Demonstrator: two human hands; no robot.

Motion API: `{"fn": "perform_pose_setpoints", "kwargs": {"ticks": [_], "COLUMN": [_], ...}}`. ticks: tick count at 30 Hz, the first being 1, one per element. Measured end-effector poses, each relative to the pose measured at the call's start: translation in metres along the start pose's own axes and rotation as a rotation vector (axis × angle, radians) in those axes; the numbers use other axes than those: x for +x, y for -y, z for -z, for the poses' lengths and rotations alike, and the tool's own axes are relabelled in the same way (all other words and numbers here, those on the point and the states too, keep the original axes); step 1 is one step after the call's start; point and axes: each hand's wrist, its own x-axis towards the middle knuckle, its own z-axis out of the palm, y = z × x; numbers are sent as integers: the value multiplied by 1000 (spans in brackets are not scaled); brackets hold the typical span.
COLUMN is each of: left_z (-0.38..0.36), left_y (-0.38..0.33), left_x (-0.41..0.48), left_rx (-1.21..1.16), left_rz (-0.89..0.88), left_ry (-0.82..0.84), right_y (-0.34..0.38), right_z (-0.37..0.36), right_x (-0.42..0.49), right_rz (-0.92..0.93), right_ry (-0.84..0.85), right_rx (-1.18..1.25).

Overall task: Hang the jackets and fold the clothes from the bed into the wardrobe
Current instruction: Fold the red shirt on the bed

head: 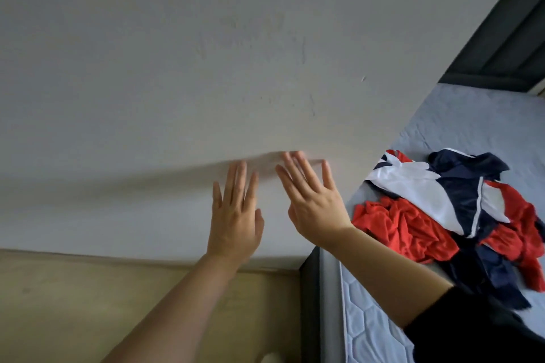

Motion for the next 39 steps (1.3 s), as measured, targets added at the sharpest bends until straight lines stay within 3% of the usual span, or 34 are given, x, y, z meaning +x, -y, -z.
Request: {"fn": "perform_pose_setpoints", "kwargs": {"ticks": [5, 9, 14, 19, 26, 32, 34, 39], "left_z": [-66, -122, -200, -255, -309, -359, -368, -376], "left_y": [-14, -35, -77, -149, -248, -270, -263, -269], "left_x": [-32, -56, -83, -129, -154, -199, -216, -212], "left_rx": [-73, -286, -328, -332, -379, -350, -286, -398], "left_rz": [16, 11, -15, 171, 409, 420, 382, 431], "left_ry": [-19, -96, -134, 23, 449, 716, 699, 630], "right_y": [4, 3, -16, -44, -121, -145, -153, -163], "right_z": [-57, -106, -167, -200, -239, -280, -292, -305], "right_x": [-35, -79, -158, -258, -341, -371, -372, -363], "right_rz": [53, 3, -109, -322, -730, -827, -802, -751], "right_ry": [-76, -184, -240, -19, 533, 621, 623, 570], "right_rx": [42, 161, 213, 338, 444, 422, 331, 246]}}
